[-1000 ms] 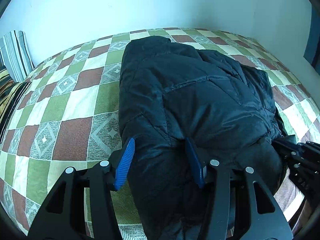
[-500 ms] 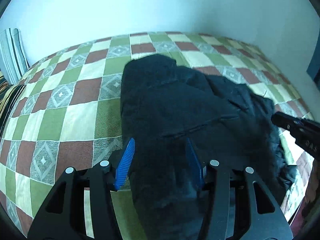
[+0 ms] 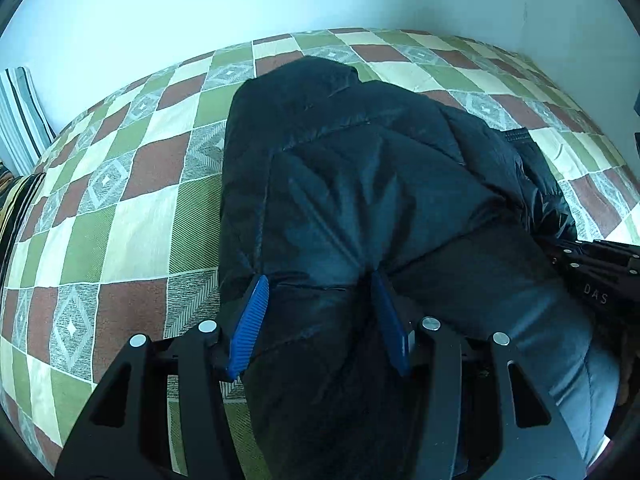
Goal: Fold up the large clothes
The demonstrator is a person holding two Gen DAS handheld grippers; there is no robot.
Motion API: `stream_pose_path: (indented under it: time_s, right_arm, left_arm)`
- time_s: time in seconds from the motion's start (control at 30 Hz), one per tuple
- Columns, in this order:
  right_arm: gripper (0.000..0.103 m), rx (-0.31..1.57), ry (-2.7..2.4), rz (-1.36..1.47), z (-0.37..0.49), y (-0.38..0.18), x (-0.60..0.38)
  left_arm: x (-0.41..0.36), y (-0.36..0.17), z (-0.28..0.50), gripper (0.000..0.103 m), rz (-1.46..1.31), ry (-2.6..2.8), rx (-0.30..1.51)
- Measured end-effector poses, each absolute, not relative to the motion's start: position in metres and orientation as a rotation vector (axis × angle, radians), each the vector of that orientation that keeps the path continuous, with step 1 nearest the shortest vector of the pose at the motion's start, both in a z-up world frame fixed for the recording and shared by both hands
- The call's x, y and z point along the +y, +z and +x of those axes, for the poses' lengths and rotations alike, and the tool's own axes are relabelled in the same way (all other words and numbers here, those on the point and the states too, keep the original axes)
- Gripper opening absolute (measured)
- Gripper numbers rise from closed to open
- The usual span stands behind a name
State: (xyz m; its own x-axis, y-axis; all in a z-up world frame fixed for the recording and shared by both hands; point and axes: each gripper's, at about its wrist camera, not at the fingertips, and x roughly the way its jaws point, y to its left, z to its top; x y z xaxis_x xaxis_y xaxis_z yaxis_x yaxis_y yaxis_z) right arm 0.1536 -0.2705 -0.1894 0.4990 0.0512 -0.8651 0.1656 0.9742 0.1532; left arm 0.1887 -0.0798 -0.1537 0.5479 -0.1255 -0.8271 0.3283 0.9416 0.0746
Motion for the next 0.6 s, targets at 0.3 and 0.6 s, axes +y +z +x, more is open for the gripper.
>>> stream_pose_path:
  time_s: [0.3, 0.6]
  right_arm:
    - [0.009, 0.926, -0.078, 0.236, 0.102, -0.139, -0.263]
    - [0.009, 0.947, -0.086, 0.169, 0.054, -0.148, -0.247]
  left_arm:
    - [-0.069, -0.119, 0.16, 0.053, 0.224, -0.237, 0.888]
    - [-0.051, -0.131, 0.129, 0.059, 0.109, -0.303, 0.935]
